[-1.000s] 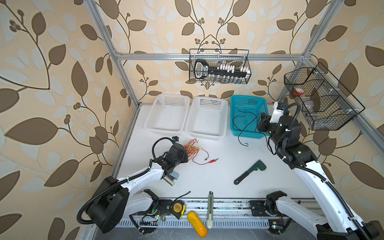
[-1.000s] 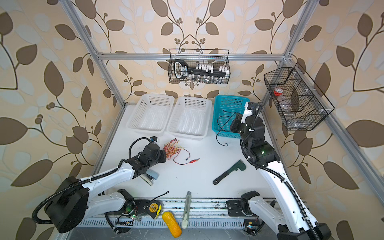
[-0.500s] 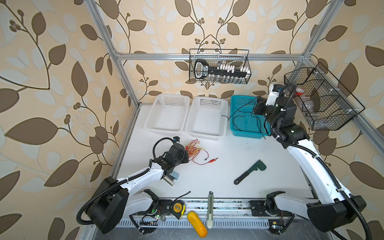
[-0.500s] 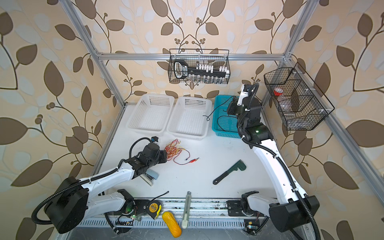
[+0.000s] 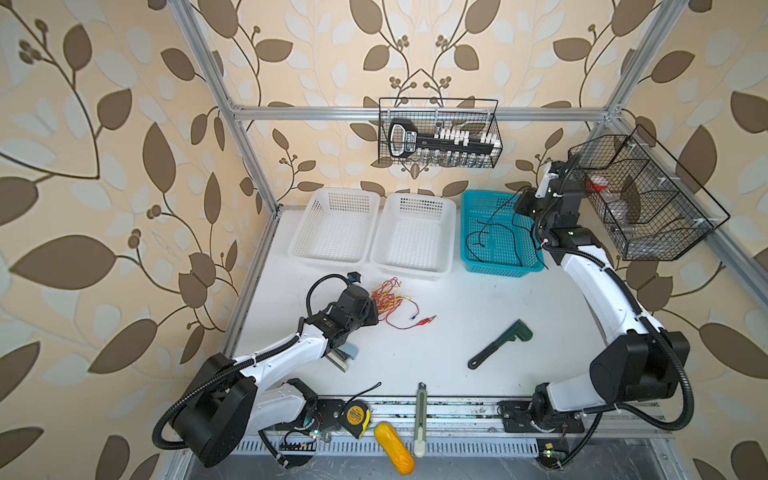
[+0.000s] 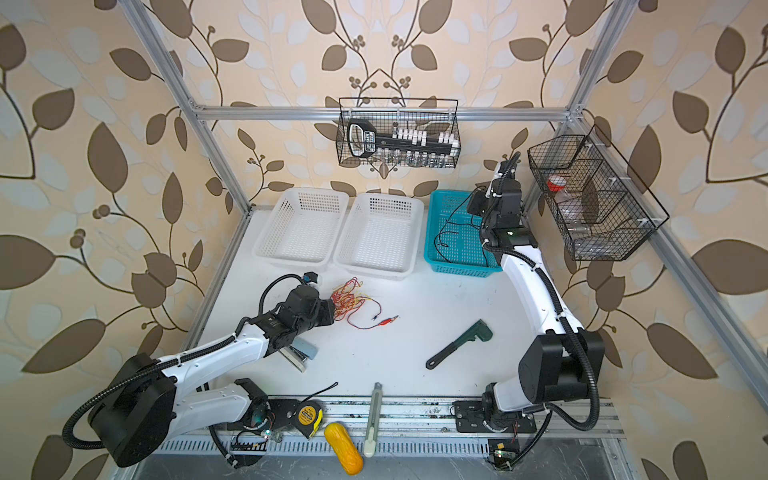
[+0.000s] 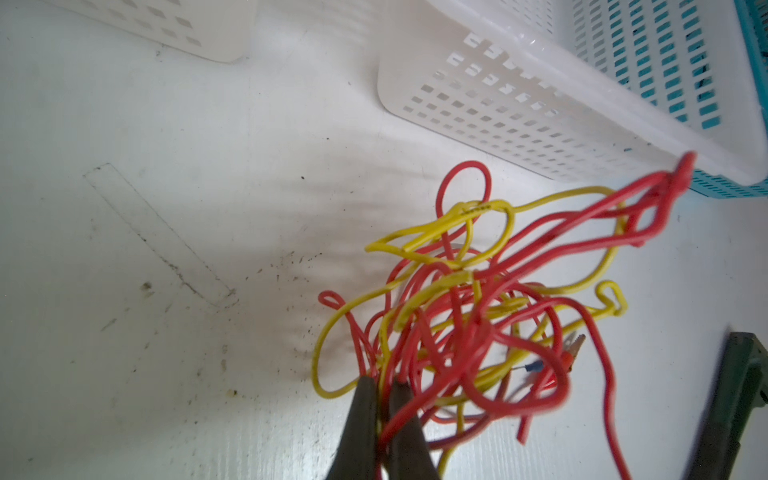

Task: Untangle the cables
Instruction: 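Lower the black wire into the teal basket and open the right gripper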

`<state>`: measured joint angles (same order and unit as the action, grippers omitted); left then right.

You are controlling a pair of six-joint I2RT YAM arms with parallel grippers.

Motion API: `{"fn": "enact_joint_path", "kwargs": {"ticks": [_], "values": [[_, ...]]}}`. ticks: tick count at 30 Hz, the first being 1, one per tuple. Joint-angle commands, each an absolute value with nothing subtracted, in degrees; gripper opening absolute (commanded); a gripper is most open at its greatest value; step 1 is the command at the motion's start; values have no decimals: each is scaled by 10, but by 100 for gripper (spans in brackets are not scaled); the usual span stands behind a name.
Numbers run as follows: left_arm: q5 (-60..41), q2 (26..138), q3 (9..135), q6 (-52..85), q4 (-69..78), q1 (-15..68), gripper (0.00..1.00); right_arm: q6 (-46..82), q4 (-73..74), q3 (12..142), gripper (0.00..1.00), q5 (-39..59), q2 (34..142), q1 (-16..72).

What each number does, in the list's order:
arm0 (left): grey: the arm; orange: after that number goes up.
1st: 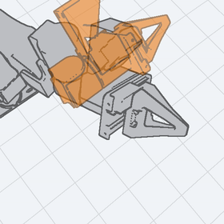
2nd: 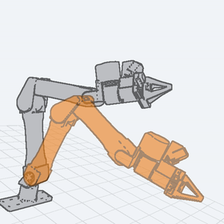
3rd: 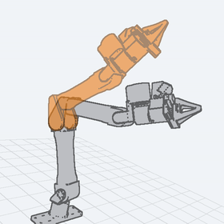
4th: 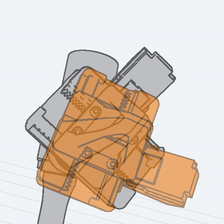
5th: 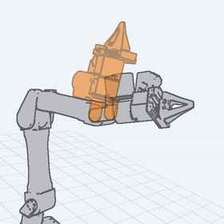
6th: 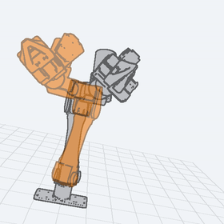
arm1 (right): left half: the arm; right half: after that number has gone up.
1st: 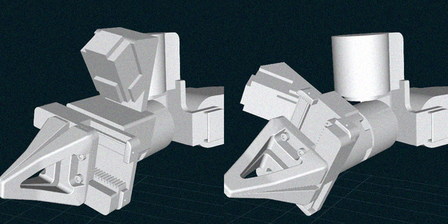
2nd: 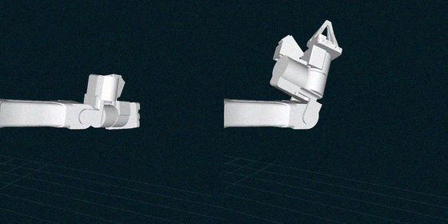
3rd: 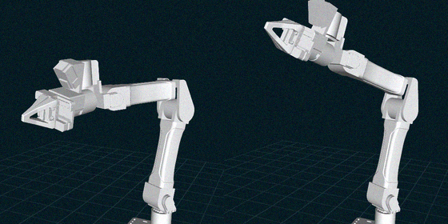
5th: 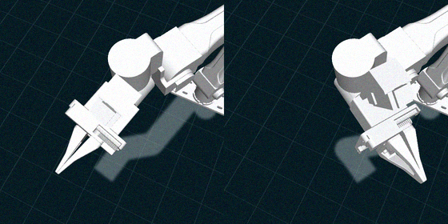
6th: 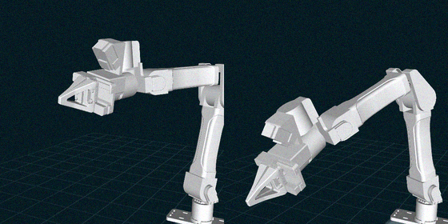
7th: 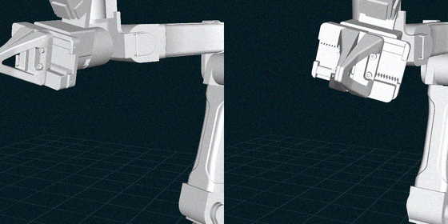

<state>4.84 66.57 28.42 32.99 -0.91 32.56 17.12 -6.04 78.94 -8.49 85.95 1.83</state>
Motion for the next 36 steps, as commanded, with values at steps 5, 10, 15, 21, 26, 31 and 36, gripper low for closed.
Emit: {"fn": "enact_joint_path", "kwargs": {"ticks": [5, 10, 15, 21, 26, 31, 36], "values": [[39, 674, 315, 323, 4, 325, 0, 181, -30, 737, 0, -53, 923, 15], [37, 681, 316, 321, 7, 324, 0, 187, -16, 715, 0, -37, 962, 15], [34, 690, 316, 320, 15, 325, 0, 195, -4, 728, 0, 21, 1022, 19], [31, 689, 312, 323, 19, 325, 0, 185, -16, 752, 0, 10, 1081, 47], [37, 676, 308, 320, 11, 324, 0, 186, -36, 767, 0, -6, 1121, 49], [42, 668, 301, 319, 10, 325, 0, 186, -30, 746, 17, -19, 1106, 46], [42, 667, 299, 322, 12, 325, 0, 178, -31, 732, 45, -22, 1069, 40]]}}
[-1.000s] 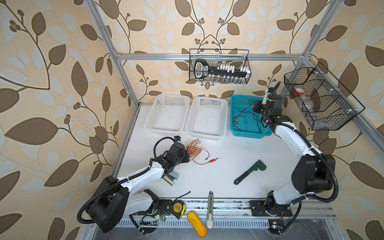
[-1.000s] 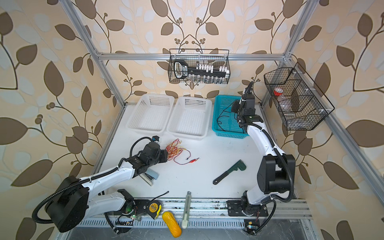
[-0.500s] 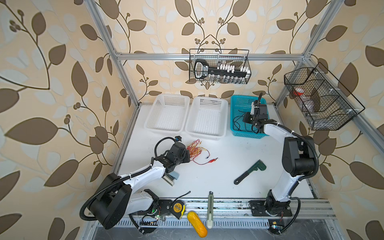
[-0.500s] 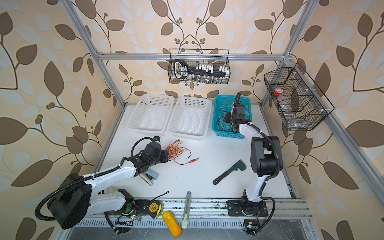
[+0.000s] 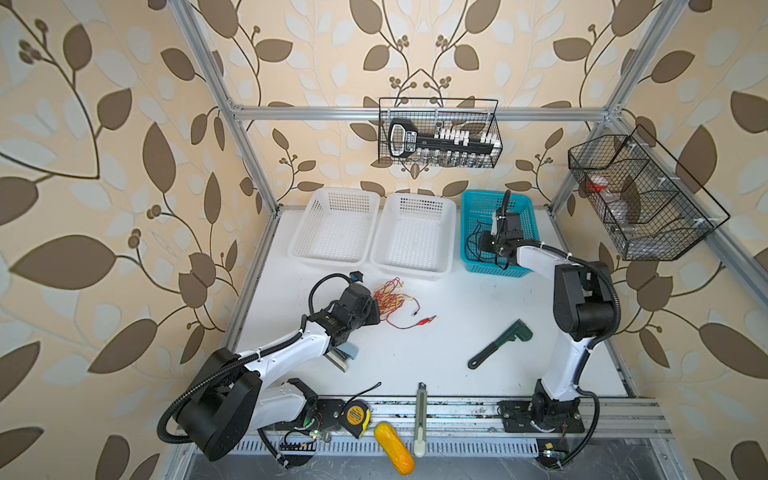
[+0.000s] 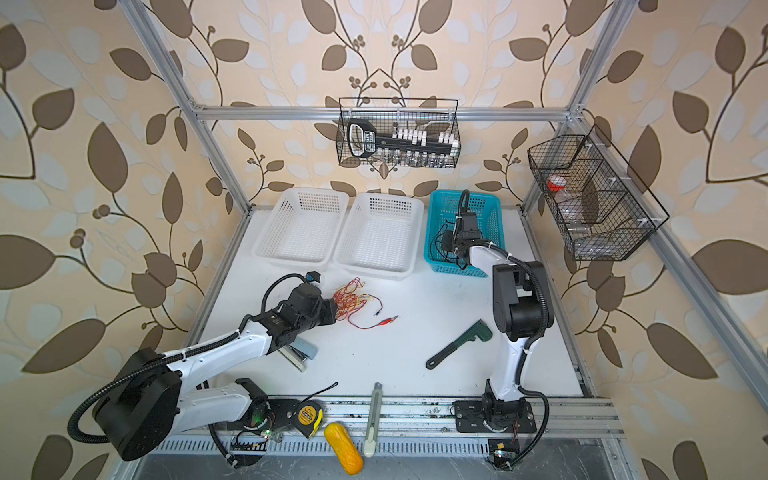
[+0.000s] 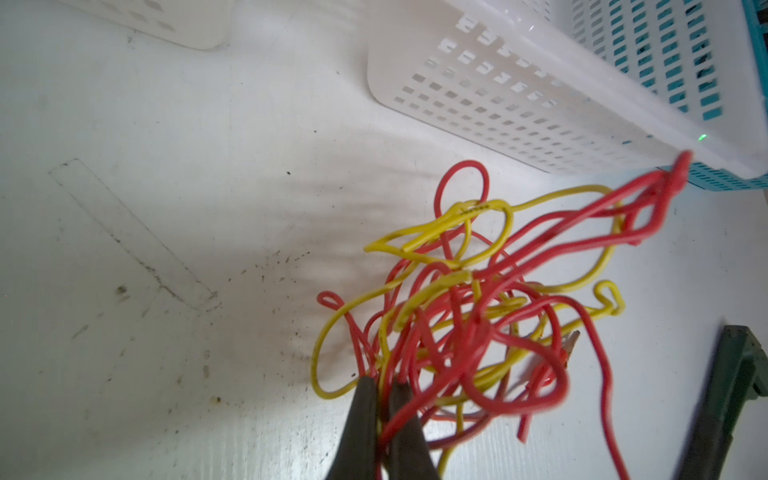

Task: Untangle the cables
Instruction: 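Lower the black wire into the teal basket and open the right gripper, then move the right gripper back to the red and yellow tangle beside the left gripper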

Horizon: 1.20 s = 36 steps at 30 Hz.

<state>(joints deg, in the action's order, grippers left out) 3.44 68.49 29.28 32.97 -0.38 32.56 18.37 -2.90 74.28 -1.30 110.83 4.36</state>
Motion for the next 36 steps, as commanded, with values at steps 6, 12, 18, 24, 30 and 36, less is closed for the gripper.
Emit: {"fn": "enact_joint_path", "kwargs": {"ticks": [6, 12, 18, 24, 30, 36], "values": [[42, 665, 297, 323, 17, 325, 0, 176, -25, 691, 65, -46, 1007, 34], [34, 662, 293, 326, 24, 325, 0, 179, -14, 641, 66, -52, 931, 39], [-10, 653, 287, 309, 57, 325, 0, 176, 6, 570, 65, -44, 839, 101], [-76, 645, 287, 285, 88, 325, 0, 191, 51, 487, 61, -7, 766, 187], [-110, 648, 293, 273, 100, 325, 0, 166, 63, 462, 61, 34, 745, 289], [-125, 660, 302, 272, 114, 325, 0, 147, 56, 462, 61, 39, 753, 347]]}}
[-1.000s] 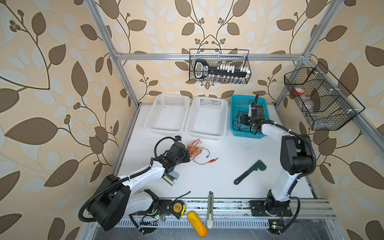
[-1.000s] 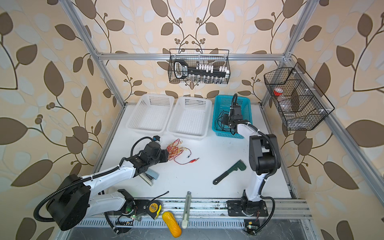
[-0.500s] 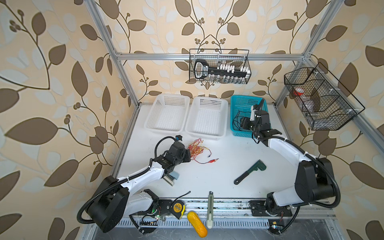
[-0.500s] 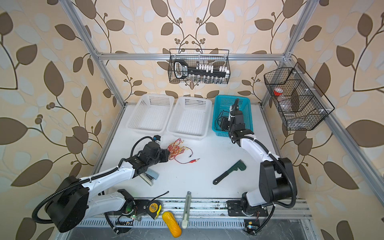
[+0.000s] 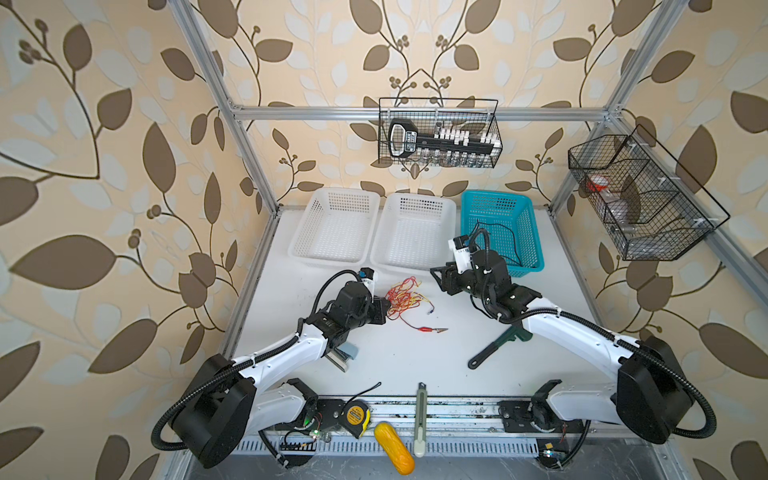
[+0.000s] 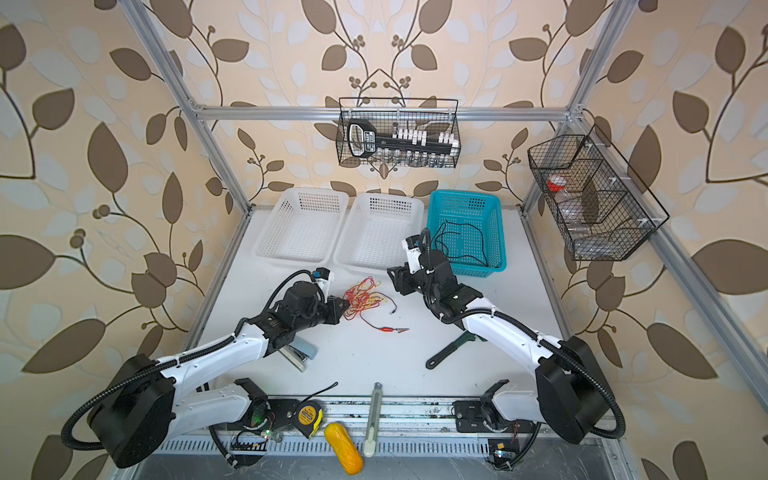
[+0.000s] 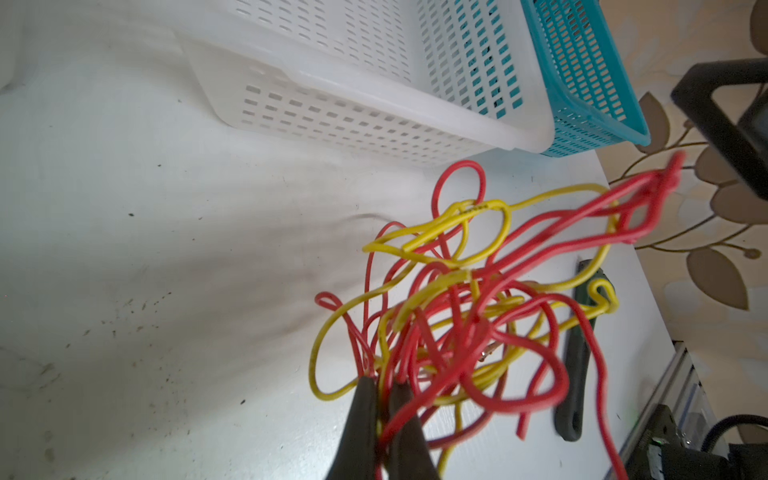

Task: Untangle the cables
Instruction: 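Move the right gripper back to the red and yellow tangle beside the left gripper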

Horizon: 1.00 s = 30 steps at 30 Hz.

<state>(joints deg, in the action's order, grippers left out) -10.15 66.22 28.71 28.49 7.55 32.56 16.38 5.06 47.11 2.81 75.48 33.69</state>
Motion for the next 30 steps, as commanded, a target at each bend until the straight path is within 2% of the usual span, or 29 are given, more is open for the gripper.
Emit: {"fn": "enact_joint_path", "kwargs": {"ticks": [1, 11, 24, 26, 30], "values": [[-130, 663, 305, 273, 116, 325, 0, 149, 59, 462, 61, 40, 755, 351], [-161, 684, 320, 273, 122, 325, 0, 139, 62, 482, 60, 44, 780, 384], [-166, 684, 323, 269, 115, 326, 0, 130, 85, 502, 43, 103, 816, 388], [-167, 684, 323, 269, 116, 325, 0, 126, 83, 509, 36, 114, 823, 388], [-167, 684, 322, 269, 117, 325, 0, 125, 77, 518, 13, 124, 836, 388]]}}
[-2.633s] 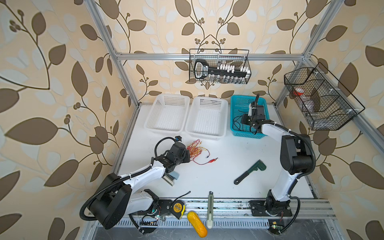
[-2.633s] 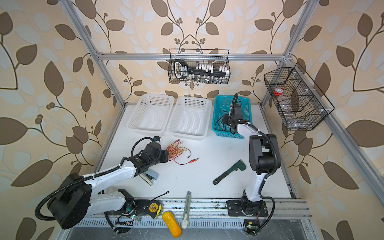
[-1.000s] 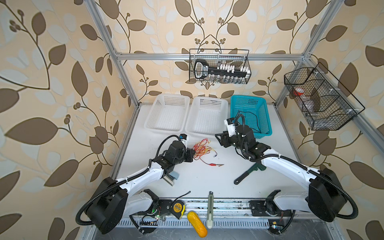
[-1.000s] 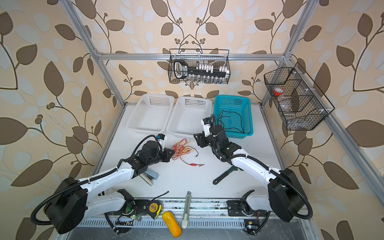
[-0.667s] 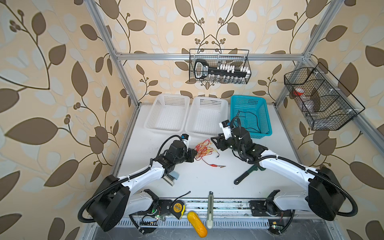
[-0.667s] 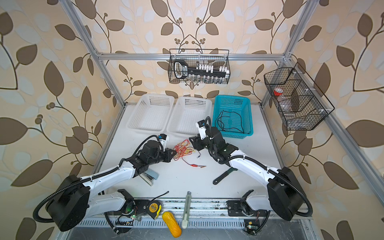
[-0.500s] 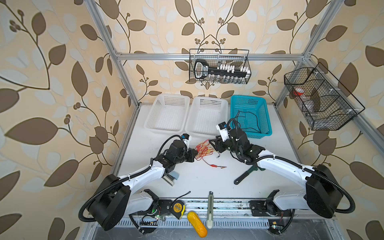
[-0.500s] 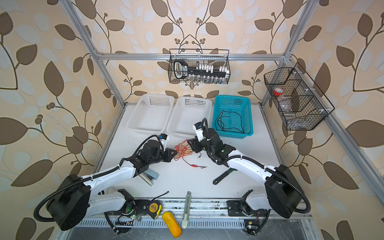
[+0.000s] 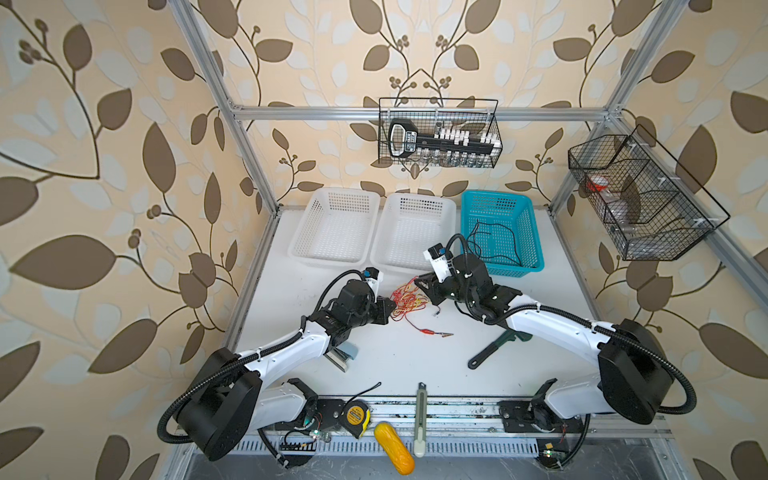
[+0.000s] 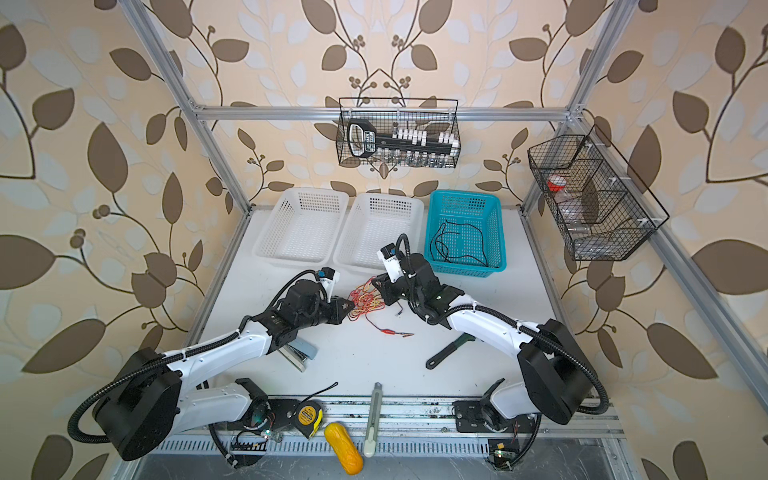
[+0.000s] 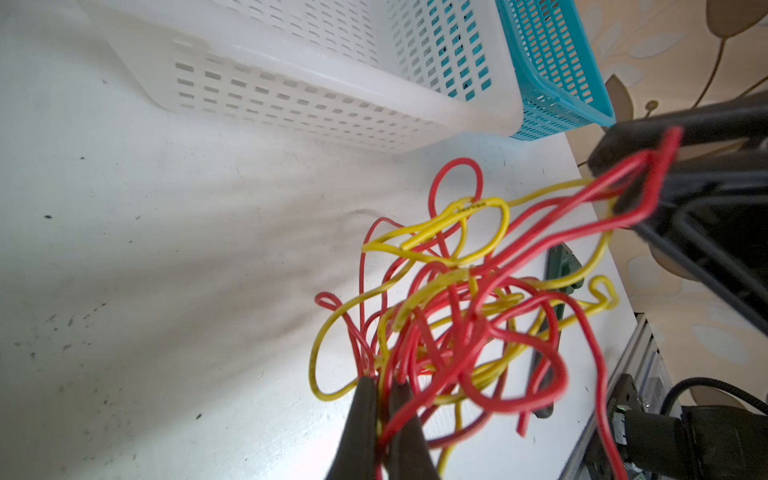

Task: Untangle the cables
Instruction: 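Move the right gripper back to the red and yellow tangle beside the left gripper, then grasp a yellow wire in the tangle with the right gripper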

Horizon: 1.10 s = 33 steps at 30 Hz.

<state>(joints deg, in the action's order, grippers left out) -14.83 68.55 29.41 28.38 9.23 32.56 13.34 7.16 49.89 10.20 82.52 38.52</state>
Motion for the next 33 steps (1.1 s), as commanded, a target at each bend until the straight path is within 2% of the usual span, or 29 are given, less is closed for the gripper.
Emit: {"fn": "enact_joint_path", "kwargs": {"ticks": [1, 2, 9, 17, 19, 22, 27, 33], "values": [[-167, 683, 321, 269, 117, 325, 0, 125, 77, 519, 7, 122, 837, 388], [-166, 683, 320, 269, 117, 325, 0, 125, 76, 518, 0, 117, 837, 388], [-123, 686, 318, 266, 90, 325, 0, 138, 76, 503, 0, 49, 812, 378], [-81, 694, 316, 268, 55, 325, 0, 149, 70, 471, 0, 23, 759, 344], [-95, 695, 314, 269, 62, 325, 0, 134, 54, 473, 24, 43, 753, 342], [-118, 696, 312, 272, 81, 325, 0, 125, 37, 470, 36, 52, 747, 344], [-123, 696, 316, 276, 86, 325, 0, 129, 49, 434, 45, 67, 721, 345], [-130, 694, 317, 286, 93, 325, 0, 134, 56, 405, 46, 99, 730, 358]]}}
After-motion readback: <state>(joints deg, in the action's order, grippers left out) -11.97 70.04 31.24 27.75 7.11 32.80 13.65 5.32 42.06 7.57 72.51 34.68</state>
